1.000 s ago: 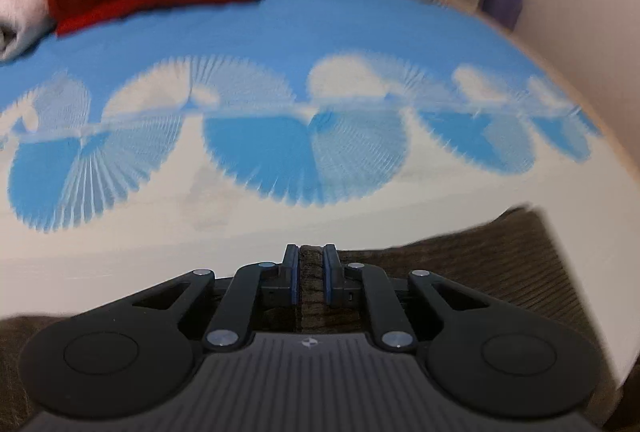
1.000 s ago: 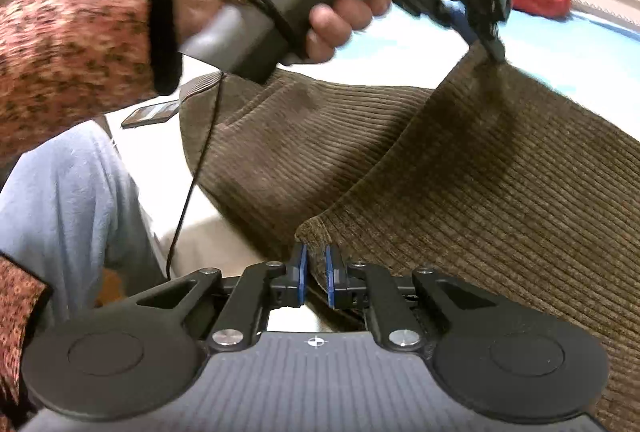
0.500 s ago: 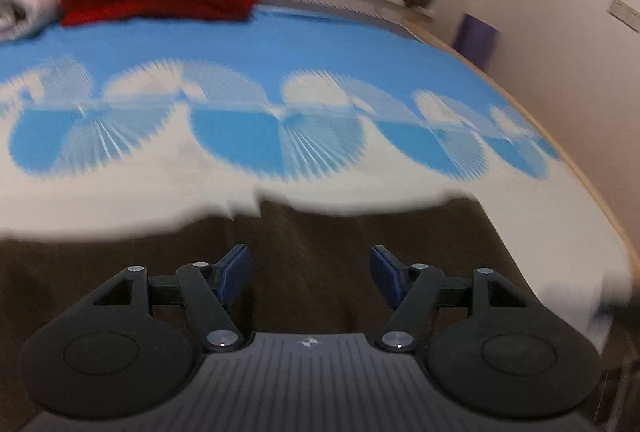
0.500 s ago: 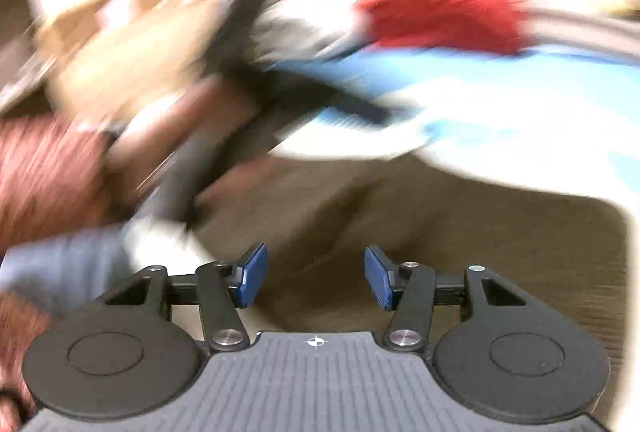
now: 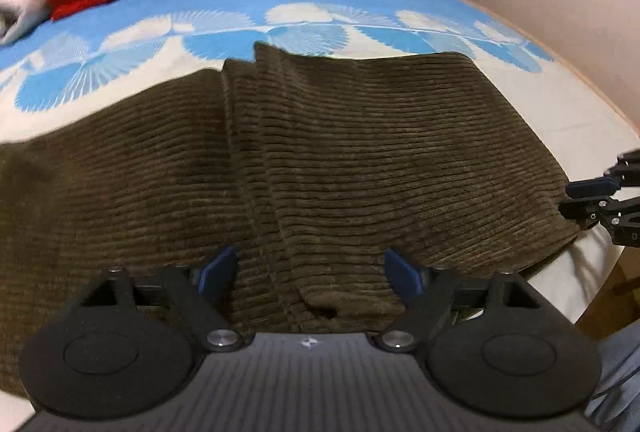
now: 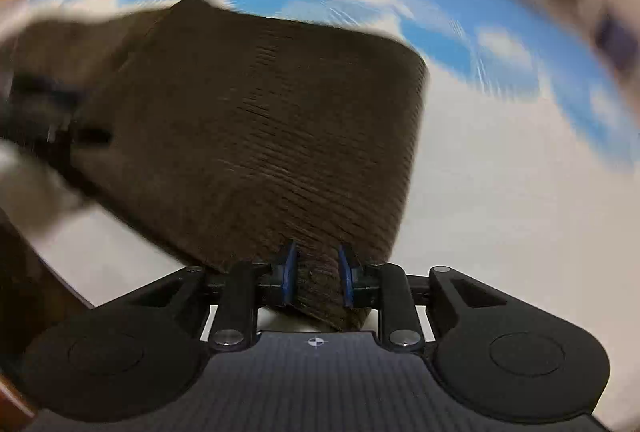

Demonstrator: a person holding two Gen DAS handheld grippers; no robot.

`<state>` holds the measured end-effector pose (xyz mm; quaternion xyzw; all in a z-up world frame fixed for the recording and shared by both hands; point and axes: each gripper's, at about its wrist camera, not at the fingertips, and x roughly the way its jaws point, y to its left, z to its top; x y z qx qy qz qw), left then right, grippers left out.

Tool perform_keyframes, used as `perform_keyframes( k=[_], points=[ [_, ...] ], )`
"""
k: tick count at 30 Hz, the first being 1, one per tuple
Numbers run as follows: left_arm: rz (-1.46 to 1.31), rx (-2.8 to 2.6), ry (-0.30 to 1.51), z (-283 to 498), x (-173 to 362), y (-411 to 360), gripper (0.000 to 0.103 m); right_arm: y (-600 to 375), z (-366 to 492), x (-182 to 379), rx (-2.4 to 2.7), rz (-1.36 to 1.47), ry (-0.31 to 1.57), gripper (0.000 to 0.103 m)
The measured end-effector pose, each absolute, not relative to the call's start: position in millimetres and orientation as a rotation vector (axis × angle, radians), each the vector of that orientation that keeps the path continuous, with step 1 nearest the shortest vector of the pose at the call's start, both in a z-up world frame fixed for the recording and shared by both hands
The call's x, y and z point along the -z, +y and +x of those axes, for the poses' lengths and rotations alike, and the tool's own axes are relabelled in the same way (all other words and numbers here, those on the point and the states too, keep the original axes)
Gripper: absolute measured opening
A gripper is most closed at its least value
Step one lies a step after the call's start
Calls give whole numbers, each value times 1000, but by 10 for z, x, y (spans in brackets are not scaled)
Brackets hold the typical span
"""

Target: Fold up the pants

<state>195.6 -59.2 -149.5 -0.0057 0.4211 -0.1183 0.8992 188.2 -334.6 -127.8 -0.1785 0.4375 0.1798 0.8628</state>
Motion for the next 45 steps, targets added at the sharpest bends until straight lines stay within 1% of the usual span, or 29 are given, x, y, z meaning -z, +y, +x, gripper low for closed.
perform_keyframes(
  k=[2, 4, 6, 8, 9, 11, 12, 14, 16, 18, 20, 23, 25, 26, 28, 30, 31, 34, 37, 40, 41, 43, 44, 45],
  points=[
    [-41, 226, 881, 1947, 1453, -527, 86, -3387, 1906, 1223, -360, -335, 908, 25],
    [-35, 210, 859, 1917, 1376, -460, 86, -3540, 1930, 1090, -354, -247, 861, 26],
    [-2, 214, 820, 1877, 1304, -432, 86, -3646, 1954, 994, -365, -167, 807, 26],
    [64, 200, 841, 1905, 1364, -453, 87, -3605, 1959, 1004, -435, -143, 804, 29],
    [72, 196, 854, 1898, 1378, -468, 88, -3491, 1992, 1066, -469, -174, 841, 31],
    [28, 186, 864, 1920, 1389, -427, 88, -3262, 2036, 1280, -486, -316, 940, 31],
    [10, 188, 869, 1938, 1356, -409, 88, -3214, 2034, 1286, -485, -351, 928, 30],
    [-26, 196, 820, 1971, 1207, -364, 88, -3313, 2064, 1119, -496, -252, 880, 32],
    [-48, 210, 767, 2076, 1013, -363, 88, -3495, 2171, 933, -472, -97, 803, 36],
    [-64, 230, 739, 2244, 856, -413, 88, -3607, 2418, 798, -399, 21, 720, 36],
    [-72, 228, 728, 2466, 781, -493, 88, -3605, 2726, 763, -289, 50, 685, 36],
    [-76, 231, 752, 2775, 854, -619, 88, -3557, 3235, 848, -179, 69, 722, 35],
    [-79, 243, 792, 3015, 971, -685, 88, -3550, 3588, 997, -136, 73, 785, 30],
    [-73, 244, 816, 3163, 1045, -717, 88, -3548, 3741, 1107, -112, 69, 827, 27],
    [-52, 207, 864, 3415, 1214, -716, 89, -3538, 3985, 1409, -84, 34, 929, 27],
    [-12, 126, 906, 3615, 1372, -683, 89, -3419, 3849, 1484, -102, -38, 895, 27],
    [-35, 144, 919, 3675, 1419, -642, 90, -3365, 3816, 1476, -101, -66, 892, 28],
    [-59, 172, 892, 3546, 1360, -526, 90, -3391, 3715, 1391, -113, -70, 859, 28],
    [-48, 196, 844, 3173, 1212, -437, 90, -3583, 3421, 1177, -149, -63, 825, 28],
    [-34, 260, 869, 2718, 1222, -395, 91, -3726, 3143, 943, -235, -55, 834, 30],
    [-21, 265, 887, 2599, 1272, -402, 91, -3760, 3035, 914, -264, -44, 849, 33],
    [35, 254, 938, 2400, 1452, -451, 92, -3738, 2840, 966, -326, -89, 892, 44],
    [45, 241, 916, 2310, 1499, -464, 96, -3692, 2784, 1055, -354, -130, 933, 46],
    [56, 213, 887, 2237, 1513, -484, 98, -3623, 2740, 1194, -376, -183, 992, 48]
  ],
)
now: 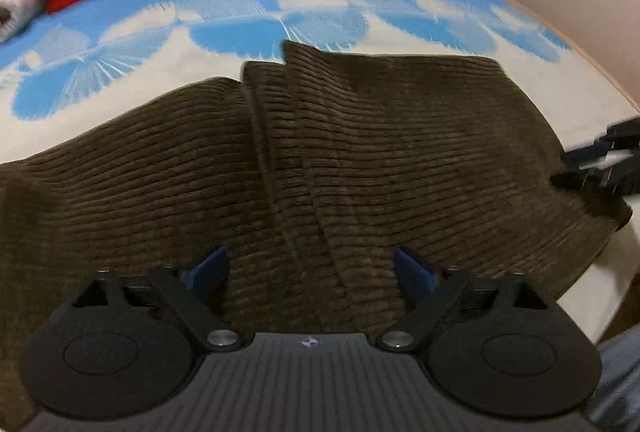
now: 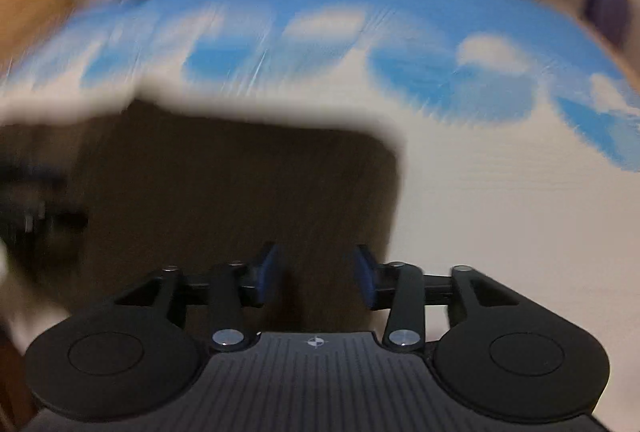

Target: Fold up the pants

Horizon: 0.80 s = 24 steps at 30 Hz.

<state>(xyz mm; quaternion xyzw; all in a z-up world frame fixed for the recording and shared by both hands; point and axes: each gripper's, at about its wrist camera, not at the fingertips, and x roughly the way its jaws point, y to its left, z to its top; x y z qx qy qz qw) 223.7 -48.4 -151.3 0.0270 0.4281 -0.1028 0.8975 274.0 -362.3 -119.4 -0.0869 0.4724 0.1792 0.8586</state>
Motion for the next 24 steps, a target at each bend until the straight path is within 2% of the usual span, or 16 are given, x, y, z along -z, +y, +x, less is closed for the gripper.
perform_keyframes(
  k=[1, 3, 5, 8, 10, 13, 15, 17, 18, 20, 24],
  points=[
    [63, 193, 886, 2210, 1509, -502, 99, -3538, 2679, 1341, -373, -250, 1023, 49],
    [9, 188, 925, 2190, 1437, -469, 99, -3415, 2509, 1353, -370, -368, 935, 50],
    [-51, 202, 907, 2073, 1316, -393, 99, -3452, 2431, 1195, -319, -306, 936, 50],
    [37, 172, 894, 1923, 1332, -428, 103, -3569, 2171, 1074, -323, -128, 940, 55],
    [28, 156, 936, 1908, 1409, -422, 103, -3449, 2075, 1253, -327, -196, 1003, 59],
    [-137, 142, 988, 1917, 1223, -216, 102, -3371, 2003, 1259, -289, -214, 949, 60],
    [-165, 135, 918, 1797, 990, -65, 102, -3504, 1901, 1134, -206, -92, 903, 63],
    [-132, 118, 856, 1699, 801, 76, 103, -3730, 1742, 999, -86, 83, 796, 76],
    [-116, 108, 828, 1649, 724, 177, 103, -3860, 1651, 958, -2, 201, 735, 86],
    [-108, 75, 788, 1576, 641, 389, 103, -4109, 1508, 983, 117, 455, 678, 87],
    [-154, -38, 787, 1584, 706, 824, 103, -4393, 1465, 1252, 176, 811, 701, 86]
  ],
)
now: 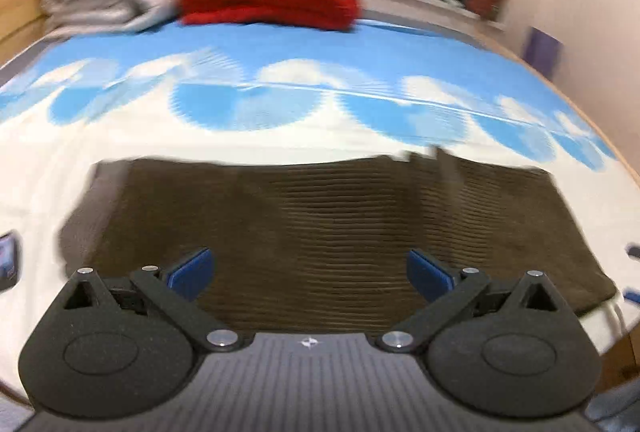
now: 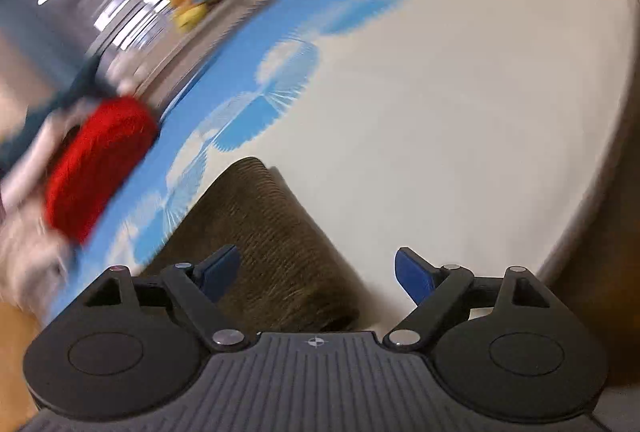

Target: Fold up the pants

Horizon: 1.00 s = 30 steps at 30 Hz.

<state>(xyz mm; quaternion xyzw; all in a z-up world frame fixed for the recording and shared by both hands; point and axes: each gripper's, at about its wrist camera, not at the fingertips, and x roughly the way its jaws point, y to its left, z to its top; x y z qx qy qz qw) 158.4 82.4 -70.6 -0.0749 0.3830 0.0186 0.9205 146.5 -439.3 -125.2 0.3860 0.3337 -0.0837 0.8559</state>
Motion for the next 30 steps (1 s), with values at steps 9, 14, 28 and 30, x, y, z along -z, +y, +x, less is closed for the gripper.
perform_keyframes(
  k=[9, 14, 28, 30],
  points=[
    [-446, -164, 831, 1534, 1138, 1725, 103, -4083, 1822, 1567, 167, 788, 849, 87],
    [-487, -152, 815, 1517, 1109, 1871, 103, -3888, 1741, 1675, 271, 930, 717, 90],
    [-497, -159, 790, 1591, 1058, 1862, 103, -3814, 1667, 1794, 287, 962, 642, 34],
    [-495, -174, 775, 1573, 1002, 1898, 103, -3750, 1680, 1753, 314, 920, 651, 32]
  ],
)
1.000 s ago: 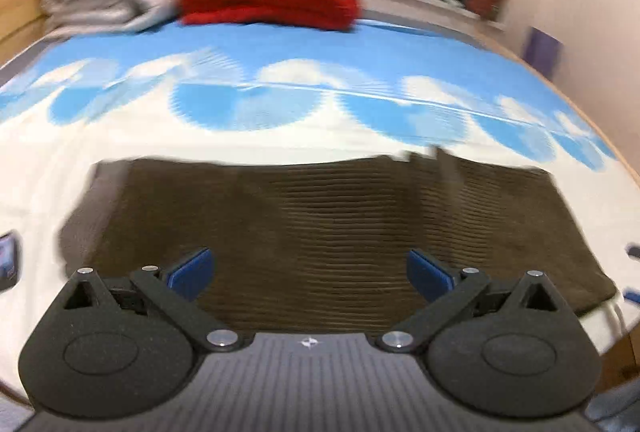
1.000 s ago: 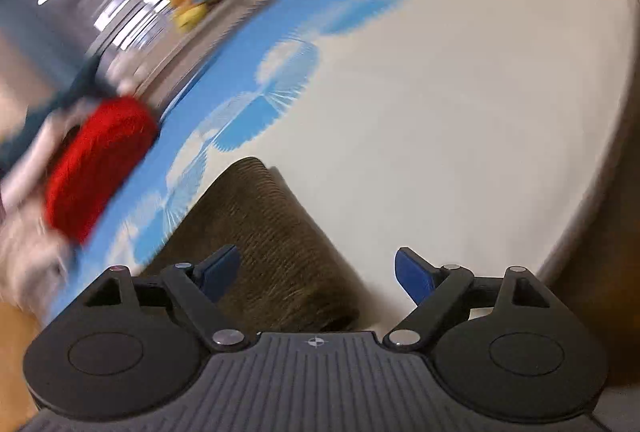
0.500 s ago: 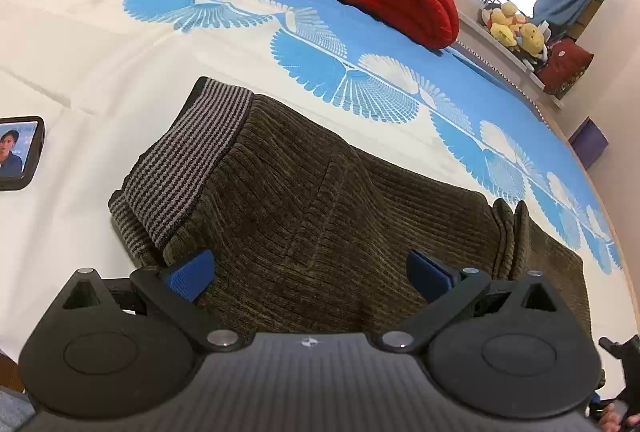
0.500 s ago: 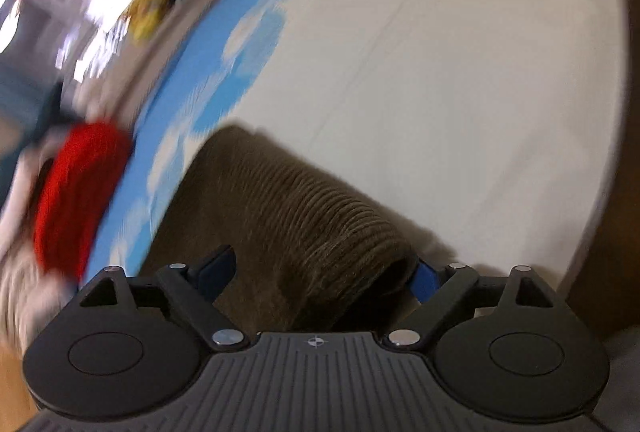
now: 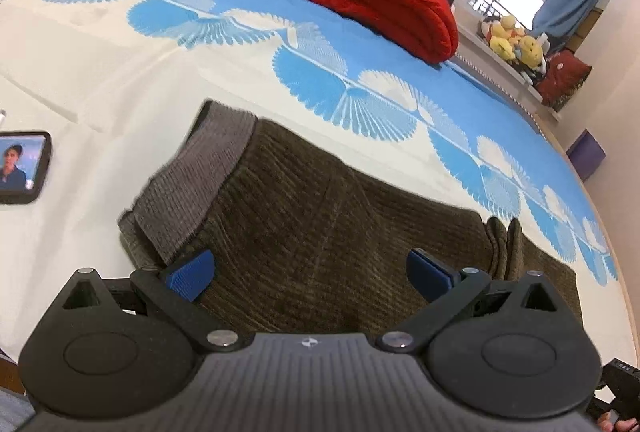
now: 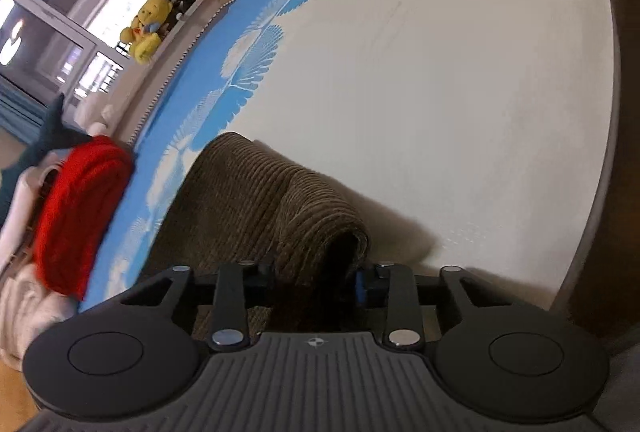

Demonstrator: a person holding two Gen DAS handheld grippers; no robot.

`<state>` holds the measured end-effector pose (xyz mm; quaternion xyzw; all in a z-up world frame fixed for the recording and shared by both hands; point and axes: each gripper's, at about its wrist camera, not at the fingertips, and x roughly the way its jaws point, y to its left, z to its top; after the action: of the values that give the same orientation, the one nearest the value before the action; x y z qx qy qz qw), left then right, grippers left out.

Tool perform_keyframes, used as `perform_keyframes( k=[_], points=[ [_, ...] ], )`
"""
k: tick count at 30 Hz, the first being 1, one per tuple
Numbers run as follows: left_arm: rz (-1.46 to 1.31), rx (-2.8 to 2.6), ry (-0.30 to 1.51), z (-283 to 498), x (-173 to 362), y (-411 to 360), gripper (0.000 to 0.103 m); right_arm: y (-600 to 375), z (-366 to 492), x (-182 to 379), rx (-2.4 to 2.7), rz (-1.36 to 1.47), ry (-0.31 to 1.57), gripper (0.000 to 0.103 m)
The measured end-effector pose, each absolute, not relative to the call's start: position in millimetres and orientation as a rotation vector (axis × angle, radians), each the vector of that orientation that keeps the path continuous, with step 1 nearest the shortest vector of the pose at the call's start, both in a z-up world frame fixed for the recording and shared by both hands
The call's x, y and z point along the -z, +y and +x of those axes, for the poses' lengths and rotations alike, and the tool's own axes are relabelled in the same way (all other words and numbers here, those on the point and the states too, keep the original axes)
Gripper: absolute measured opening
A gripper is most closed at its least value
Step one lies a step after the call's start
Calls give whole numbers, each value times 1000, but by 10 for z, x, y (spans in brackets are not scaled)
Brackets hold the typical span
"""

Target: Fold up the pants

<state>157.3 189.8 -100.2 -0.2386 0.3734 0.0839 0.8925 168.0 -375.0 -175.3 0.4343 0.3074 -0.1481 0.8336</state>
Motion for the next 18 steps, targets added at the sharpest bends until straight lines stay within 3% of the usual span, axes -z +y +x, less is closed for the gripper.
perform_keyframes(
  k=[5, 11, 18],
  points=[
    [-417, -279, 715, 1523, 824, 2010, 102, -3377, 1789, 1263, 310, 683, 588, 28],
    [-587, -164, 610, 1408, 607, 2394, 102, -1774, 1978, 497, -10, 102, 408, 28],
    [-795, -75, 593, 1371, 634, 2850, 102, 292, 1489, 715, -608, -299, 299, 28]
  ],
)
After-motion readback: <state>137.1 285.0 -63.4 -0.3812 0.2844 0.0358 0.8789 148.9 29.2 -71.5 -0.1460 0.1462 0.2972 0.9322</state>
